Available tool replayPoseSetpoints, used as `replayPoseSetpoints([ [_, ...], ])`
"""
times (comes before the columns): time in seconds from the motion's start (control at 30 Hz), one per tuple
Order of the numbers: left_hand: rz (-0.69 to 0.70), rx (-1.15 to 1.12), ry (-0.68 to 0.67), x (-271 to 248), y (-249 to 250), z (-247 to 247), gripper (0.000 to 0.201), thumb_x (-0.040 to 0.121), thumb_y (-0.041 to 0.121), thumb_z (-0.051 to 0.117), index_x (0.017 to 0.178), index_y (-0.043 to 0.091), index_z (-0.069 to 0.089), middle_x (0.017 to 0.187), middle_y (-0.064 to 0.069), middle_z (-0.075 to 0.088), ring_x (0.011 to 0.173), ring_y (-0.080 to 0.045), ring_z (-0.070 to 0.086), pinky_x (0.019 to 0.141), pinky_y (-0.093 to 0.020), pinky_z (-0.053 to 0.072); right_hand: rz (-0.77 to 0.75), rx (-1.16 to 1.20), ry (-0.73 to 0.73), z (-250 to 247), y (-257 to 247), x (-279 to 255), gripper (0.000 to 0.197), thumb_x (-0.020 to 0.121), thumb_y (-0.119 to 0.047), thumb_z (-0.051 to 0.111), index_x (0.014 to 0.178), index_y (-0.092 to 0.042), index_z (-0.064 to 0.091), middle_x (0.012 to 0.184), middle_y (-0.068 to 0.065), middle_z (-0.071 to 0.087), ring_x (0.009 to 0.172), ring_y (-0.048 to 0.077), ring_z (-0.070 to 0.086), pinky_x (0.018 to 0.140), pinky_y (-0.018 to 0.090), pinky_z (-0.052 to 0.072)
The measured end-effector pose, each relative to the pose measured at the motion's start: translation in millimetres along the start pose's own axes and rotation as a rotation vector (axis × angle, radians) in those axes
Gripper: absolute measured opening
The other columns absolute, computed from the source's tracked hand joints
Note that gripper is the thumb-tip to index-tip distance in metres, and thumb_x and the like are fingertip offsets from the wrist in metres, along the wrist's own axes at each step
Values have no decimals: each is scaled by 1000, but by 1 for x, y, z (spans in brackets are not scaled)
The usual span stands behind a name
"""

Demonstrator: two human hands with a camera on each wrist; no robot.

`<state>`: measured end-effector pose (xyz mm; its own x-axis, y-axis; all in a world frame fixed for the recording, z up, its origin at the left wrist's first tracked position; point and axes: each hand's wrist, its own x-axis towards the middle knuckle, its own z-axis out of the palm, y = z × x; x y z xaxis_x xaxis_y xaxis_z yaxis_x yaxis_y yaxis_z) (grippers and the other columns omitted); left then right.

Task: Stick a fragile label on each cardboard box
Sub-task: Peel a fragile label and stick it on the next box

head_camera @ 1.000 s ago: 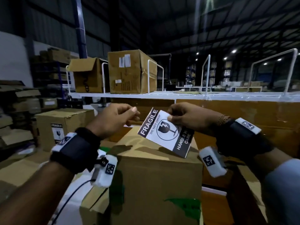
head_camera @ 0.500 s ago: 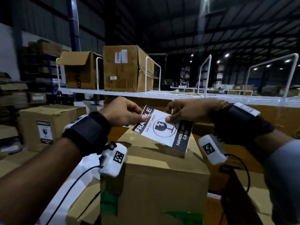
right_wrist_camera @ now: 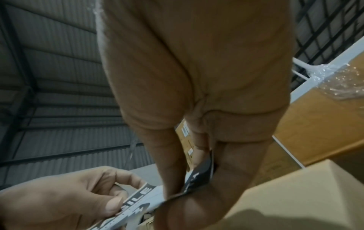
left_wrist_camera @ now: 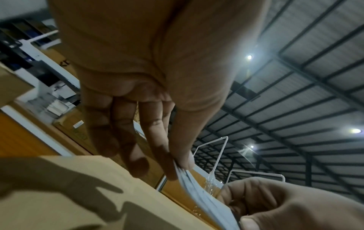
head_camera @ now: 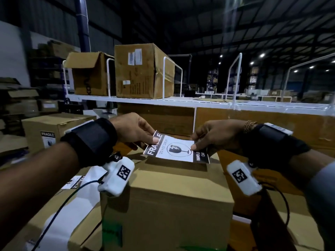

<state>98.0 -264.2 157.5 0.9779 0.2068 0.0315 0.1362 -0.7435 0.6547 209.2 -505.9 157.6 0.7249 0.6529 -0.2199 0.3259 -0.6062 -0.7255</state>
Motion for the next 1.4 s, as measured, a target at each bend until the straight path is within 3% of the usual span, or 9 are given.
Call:
replayPoseSetpoints([
  [0.4,-52,32,-53,-16,-8,-4,55,75,51,78,124,32,63,112,5,75,103,-17,71,95,-48,57,-123,-67,208,5,21,11,19,95,-16,72,110,-4,74,107,9,79,113,28,71,104,48,55],
  [0.6,-7,-53,125,-44,-26,-7,84,65,60,72,140,28,54,125,-1,68,105,-20,67,84,-45,58,-150,136,259,3,29,8,8,99,-6,63,102,-5,71,112,18,76,105,25,69,90,36,55],
  [0.7,-105,25,131,-60,-43,-1,92,65,65,66,144,21,49,128,-4,61,102,-20,63,73,-37,54,-109,180,339,-3,38,7,10,100,-8,62,104,-5,71,117,17,74,115,31,66,102,43,53],
  [0.77,-177,47,97,-71,-58,5,98,64,73,62,145,21,46,129,-3,57,103,-20,61,71,-38,56,-69,195,344,-3,47,5,15,101,-13,62,108,-3,70,118,18,74,108,32,67,88,41,57],
  [0.83,-219,1,69,-80,-72,15,94,64,78,59,140,23,52,126,-3,59,102,-21,61,74,-42,59,-40,249,319,2,55,0,16,103,-17,59,112,-6,67,115,18,75,97,30,62,68,34,52],
  [0.97,-191,-179,114,-86,-78,37,78,75,75,59,131,21,59,112,-6,67,96,-26,66,67,-43,60,-97,360,360,11,63,-17,9,103,-17,58,107,-11,64,102,14,73,96,28,64,63,35,52],
  [1.07,-52,-171,243,-78,-79,48,59,87,66,60,122,18,63,106,-6,68,86,-26,66,57,-35,52,-135,393,428,19,62,-39,7,102,-15,61,100,-13,67,95,14,72,84,28,60,62,33,46],
  [1.23,264,-224,514,-56,-67,60,36,103,47,55,101,15,71,94,-8,70,87,-29,64,67,-37,46,-197,531,586,23,68,-99,12,103,-9,59,95,-13,67,86,8,70,64,14,64,50,24,44],
  [1.4,281,-386,640,-41,-31,67,54,95,69,37,82,26,66,82,-4,66,86,-33,65,80,-55,53,-224,591,727,33,77,-169,8,100,-9,61,96,-12,68,95,9,73,86,23,69,83,45,48],
])
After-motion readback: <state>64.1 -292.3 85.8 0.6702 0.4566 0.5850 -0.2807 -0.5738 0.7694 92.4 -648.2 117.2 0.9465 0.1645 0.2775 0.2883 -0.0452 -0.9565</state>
